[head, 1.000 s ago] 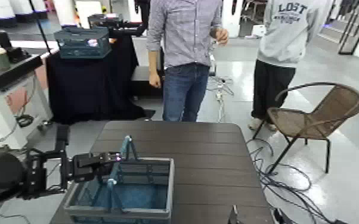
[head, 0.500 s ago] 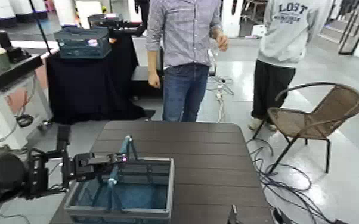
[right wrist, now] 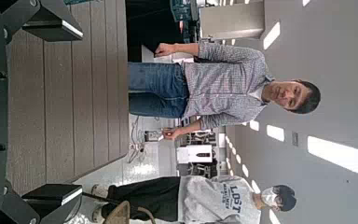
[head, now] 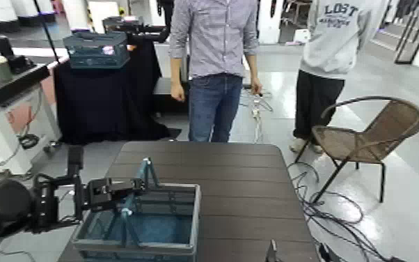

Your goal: Grasp the handle of the crate.

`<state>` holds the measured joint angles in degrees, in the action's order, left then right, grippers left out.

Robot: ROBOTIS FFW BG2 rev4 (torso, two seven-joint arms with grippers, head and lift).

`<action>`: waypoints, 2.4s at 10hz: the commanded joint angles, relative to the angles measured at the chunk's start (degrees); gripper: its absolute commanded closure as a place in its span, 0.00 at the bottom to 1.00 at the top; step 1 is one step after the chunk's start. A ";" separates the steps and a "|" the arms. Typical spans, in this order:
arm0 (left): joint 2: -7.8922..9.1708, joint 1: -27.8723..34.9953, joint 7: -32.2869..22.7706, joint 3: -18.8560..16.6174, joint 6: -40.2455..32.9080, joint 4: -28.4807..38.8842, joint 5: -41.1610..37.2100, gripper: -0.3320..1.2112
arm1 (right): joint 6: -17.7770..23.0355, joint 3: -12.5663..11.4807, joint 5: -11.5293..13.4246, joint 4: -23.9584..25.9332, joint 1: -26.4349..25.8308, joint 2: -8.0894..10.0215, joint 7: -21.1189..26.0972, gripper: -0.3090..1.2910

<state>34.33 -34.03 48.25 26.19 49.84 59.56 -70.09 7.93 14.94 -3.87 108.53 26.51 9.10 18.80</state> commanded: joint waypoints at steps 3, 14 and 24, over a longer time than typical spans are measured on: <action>-0.58 1.77 -0.44 -1.31 -0.01 3.55 -0.66 0.99 | -0.11 -0.18 0.00 0.37 0.30 -0.05 0.09 0.29; -6.91 25.15 -33.66 -22.05 11.15 37.47 -16.48 0.99 | -0.46 -1.41 1.67 2.56 -0.67 -0.05 3.26 0.28; -16.40 34.82 -39.28 -26.45 14.23 43.45 -20.78 0.99 | -1.25 -1.32 2.20 3.00 -0.93 -0.13 4.93 0.28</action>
<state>18.23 0.57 9.02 0.10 63.70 102.84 -90.88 6.68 13.62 -1.67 111.53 25.57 9.00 23.73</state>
